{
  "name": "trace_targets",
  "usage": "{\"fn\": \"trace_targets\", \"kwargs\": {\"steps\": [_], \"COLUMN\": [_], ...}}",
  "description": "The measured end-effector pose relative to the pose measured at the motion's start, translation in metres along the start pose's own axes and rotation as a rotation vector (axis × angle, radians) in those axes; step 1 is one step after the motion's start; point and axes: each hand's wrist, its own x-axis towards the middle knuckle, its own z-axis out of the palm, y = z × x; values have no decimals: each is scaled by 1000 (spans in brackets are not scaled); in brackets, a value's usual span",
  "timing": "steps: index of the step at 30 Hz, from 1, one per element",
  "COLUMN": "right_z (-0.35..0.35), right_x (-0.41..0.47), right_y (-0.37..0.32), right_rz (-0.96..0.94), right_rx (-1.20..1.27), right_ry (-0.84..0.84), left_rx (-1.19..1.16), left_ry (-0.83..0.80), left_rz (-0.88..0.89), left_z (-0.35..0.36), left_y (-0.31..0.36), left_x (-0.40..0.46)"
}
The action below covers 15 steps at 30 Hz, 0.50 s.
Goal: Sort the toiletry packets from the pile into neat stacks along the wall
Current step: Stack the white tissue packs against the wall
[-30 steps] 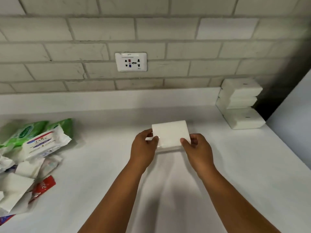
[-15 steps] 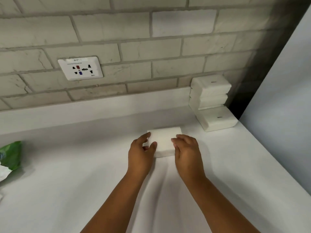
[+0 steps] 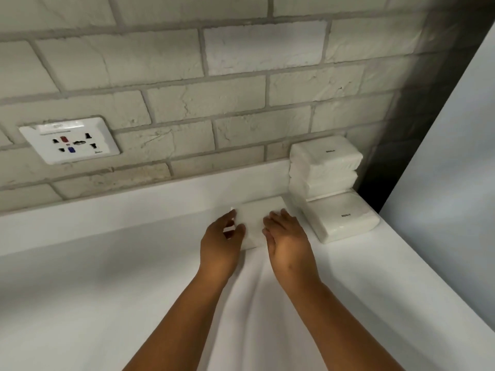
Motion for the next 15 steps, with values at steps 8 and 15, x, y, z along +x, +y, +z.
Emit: {"fn": "trace_targets", "kwargs": {"steps": [8, 15], "right_z": [8, 10], "right_x": [33, 50], "right_y": [14, 22], "right_rz": [27, 11], "right_rx": [27, 58], "right_ry": [-38, -58], "left_rx": [-31, -24], "left_ry": [16, 28], "left_rz": [12, 0], "left_z": [17, 27], "left_y": [7, 7], "left_x": [32, 50]}}
